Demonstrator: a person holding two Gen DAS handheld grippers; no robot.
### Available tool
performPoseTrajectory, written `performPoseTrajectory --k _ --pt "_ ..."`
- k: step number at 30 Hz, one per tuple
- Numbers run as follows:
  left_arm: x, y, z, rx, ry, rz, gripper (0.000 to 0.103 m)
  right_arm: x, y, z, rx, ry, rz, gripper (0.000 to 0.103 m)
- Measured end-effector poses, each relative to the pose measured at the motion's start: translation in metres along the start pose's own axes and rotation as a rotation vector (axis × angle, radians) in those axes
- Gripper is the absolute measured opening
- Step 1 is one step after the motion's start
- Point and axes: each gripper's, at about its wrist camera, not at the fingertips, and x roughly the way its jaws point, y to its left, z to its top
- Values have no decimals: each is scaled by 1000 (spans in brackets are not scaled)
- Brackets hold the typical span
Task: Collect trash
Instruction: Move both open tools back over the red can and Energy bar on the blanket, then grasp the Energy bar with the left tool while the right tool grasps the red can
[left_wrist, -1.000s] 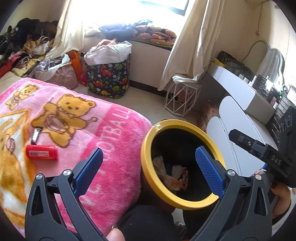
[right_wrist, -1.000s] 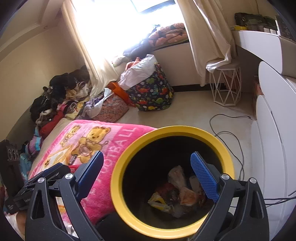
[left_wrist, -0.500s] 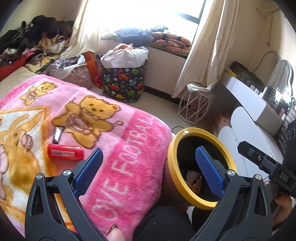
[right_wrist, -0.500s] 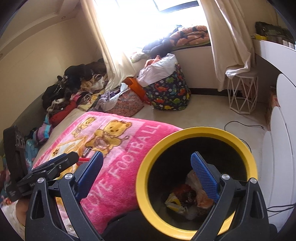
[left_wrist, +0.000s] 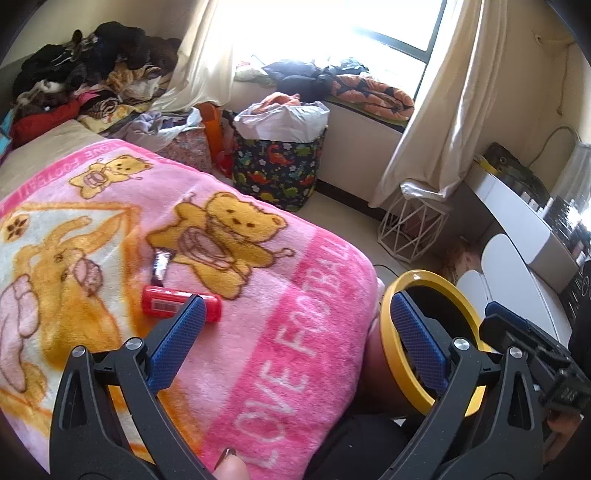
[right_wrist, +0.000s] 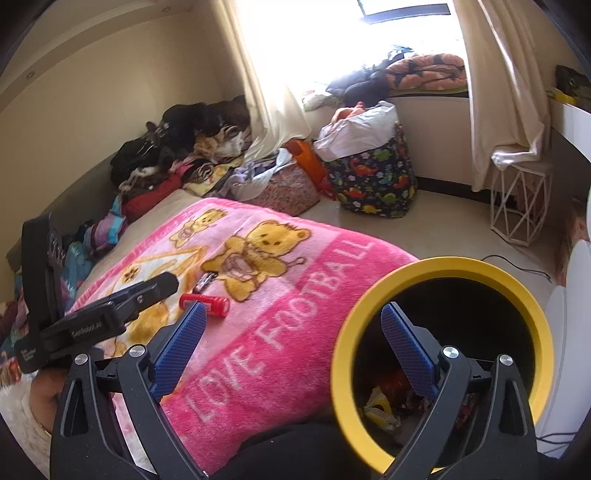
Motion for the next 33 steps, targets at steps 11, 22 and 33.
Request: performPoseTrajectory --k 11,22,33 --pt "-4 45 9 -80 -18 61 92 35 34 0 -92 53 50 93" --pt "9 109 25 -169 29 130 75 83 68 -5 -207 128 87 93" --pt "81 142 49 -175 225 75 48 142 104 -10 -350 198 134 93"
